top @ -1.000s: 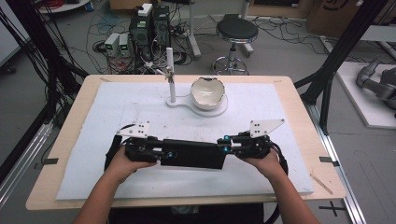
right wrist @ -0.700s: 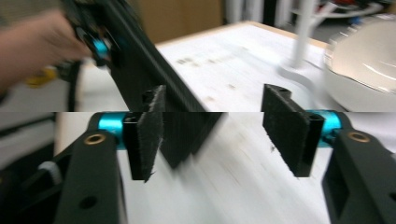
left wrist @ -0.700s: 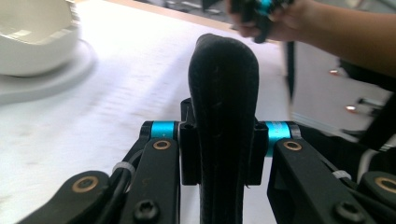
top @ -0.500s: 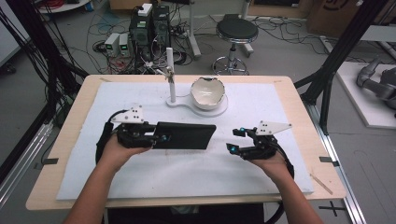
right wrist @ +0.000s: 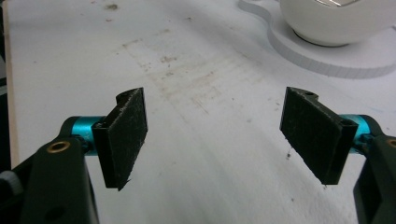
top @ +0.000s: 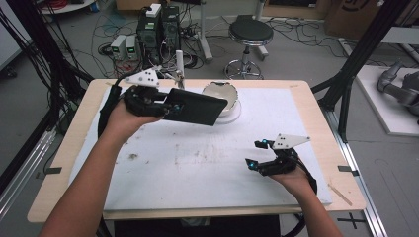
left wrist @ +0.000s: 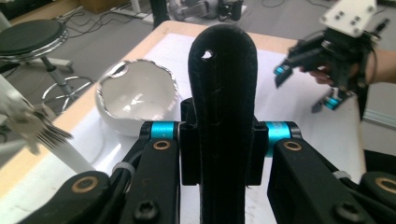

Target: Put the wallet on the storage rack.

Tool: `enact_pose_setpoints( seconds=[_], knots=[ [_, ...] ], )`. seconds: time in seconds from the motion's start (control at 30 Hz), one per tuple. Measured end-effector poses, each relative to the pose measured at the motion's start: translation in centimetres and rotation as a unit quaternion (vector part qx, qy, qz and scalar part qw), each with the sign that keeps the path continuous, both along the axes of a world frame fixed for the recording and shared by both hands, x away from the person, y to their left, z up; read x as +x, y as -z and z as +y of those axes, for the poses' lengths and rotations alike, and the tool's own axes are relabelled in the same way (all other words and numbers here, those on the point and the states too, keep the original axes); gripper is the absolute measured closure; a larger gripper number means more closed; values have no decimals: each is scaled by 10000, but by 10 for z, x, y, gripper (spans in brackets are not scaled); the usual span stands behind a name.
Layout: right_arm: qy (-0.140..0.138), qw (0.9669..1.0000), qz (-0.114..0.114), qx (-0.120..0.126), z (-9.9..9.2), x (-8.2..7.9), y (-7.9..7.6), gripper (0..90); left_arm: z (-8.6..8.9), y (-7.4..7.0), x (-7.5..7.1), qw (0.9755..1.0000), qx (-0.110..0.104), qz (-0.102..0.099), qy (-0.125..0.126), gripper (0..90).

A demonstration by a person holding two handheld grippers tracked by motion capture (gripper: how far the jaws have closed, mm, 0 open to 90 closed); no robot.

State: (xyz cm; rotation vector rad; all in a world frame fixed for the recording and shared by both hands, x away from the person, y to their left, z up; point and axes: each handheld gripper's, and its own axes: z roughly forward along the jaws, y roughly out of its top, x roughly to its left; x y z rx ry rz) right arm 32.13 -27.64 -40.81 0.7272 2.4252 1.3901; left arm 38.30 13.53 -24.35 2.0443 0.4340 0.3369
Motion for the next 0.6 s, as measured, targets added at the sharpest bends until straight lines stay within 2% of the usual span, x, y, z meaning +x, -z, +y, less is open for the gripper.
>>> enact_pose_setpoints(
  seconds=[0.03, 0.07, 0.17, 0.33, 0.43, 0.6],
  knots=[
    [38, 10000, 9, -11, -2, 0, 1, 229, 0, 0, 0, 10000, 0, 0, 0, 738],
    [100, 10000, 1, 1, -4, 1, 1, 224, -6, -8, 8, 9999, 110, -47, -65, 737],
    [278, 9996, 25, 88, -10, 4, 2, 219, -12, -15, 16, 9996, 231, -96, -113, 737],
    [345, 9993, 41, 128, -14, 5, 4, 219, -29, -24, 33, 9987, 437, -127, -243, 738],
    [374, 9992, 29, 149, -17, 5, 4, 219, -39, -23, 45, 9979, 548, -105, -325, 737],
    [407, 9990, 7, 194, -19, 5, 4, 219, -54, -13, 65, 9961, 740, 14, -484, 737]
  ],
)
